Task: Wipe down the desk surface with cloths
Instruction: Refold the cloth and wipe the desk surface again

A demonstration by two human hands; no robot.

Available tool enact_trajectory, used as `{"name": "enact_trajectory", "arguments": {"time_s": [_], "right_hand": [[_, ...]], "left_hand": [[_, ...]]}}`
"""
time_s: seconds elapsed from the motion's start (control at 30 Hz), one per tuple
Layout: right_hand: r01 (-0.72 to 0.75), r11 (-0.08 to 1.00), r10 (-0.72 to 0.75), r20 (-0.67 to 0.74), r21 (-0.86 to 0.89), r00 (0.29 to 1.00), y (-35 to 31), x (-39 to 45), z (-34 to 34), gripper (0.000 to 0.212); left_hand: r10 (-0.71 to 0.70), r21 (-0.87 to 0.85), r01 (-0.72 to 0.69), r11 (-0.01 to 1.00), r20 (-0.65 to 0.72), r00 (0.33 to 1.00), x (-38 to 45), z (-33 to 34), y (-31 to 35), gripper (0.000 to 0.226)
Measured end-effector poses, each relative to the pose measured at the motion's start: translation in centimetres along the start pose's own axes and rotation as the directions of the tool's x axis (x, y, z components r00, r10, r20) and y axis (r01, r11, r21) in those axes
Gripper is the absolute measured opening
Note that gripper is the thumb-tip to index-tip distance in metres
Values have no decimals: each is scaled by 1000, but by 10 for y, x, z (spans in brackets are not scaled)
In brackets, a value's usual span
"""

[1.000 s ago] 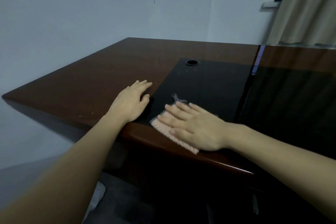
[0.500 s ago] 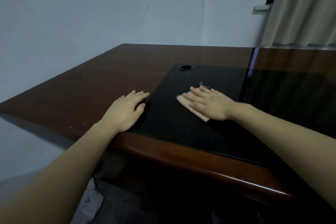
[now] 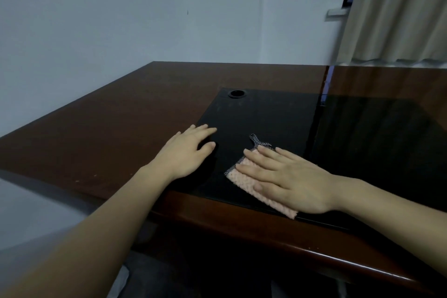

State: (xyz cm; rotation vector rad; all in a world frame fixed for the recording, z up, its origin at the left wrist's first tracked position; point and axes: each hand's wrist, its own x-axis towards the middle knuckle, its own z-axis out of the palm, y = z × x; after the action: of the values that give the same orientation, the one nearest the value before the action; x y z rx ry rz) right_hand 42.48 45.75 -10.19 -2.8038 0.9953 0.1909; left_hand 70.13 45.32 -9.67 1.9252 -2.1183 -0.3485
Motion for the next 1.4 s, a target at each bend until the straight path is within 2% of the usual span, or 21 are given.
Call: {"name": "enact_trajectory", "arguments": {"time_s": [0.13,0.3,0.4,0.53,0.67,0.77,0.9,1.07,1.17,1.27,1.4], "right_hand": [[-113,994,113,-15,-10,993,31,27,-7,52],[-316,949,316,-34,21,948,85,80,-22,54],[-360,932,362,-43,46,931,89,94,-23,54],[-287,958,287,-40,23,957,59,71,-18,54],[-96,994,95,-17,-61,995,6,5,-4,56],[-8,1000,8,9,-6,1000,-17,-38,4,57],[-41,999,41,21,23,999,-3,-39,3,58],[-256,967,257,-38,10,966,44,6,-5,53],[-324,945,325,-30,39,945,48,22,-7,53],[-306,951,307,-40,35,951,30,13,-5,54],[-168,985,166,-40,-38,985,-9,-31,6,54]], "left_hand": [[18,8,-18,1000,33,999,6,16,13,50],[10,27,-10,1000,5,1000,6,19,10,48],[10,36,-9,999,-6,1000,4,20,11,47],[11,48,-11,999,-5,1000,3,20,11,48],[10,67,-11,998,7,1000,4,20,11,48],[9,74,-9,997,10,1000,5,19,12,48],[7,69,-8,998,10,1000,4,19,14,47],[6,71,-5,997,-7,1000,5,20,12,47],[5,78,-3,997,-23,1000,5,21,13,46],[27,66,-24,998,-41,999,2,20,14,46],[161,154,-142,978,-123,979,-3,17,20,45]]}}
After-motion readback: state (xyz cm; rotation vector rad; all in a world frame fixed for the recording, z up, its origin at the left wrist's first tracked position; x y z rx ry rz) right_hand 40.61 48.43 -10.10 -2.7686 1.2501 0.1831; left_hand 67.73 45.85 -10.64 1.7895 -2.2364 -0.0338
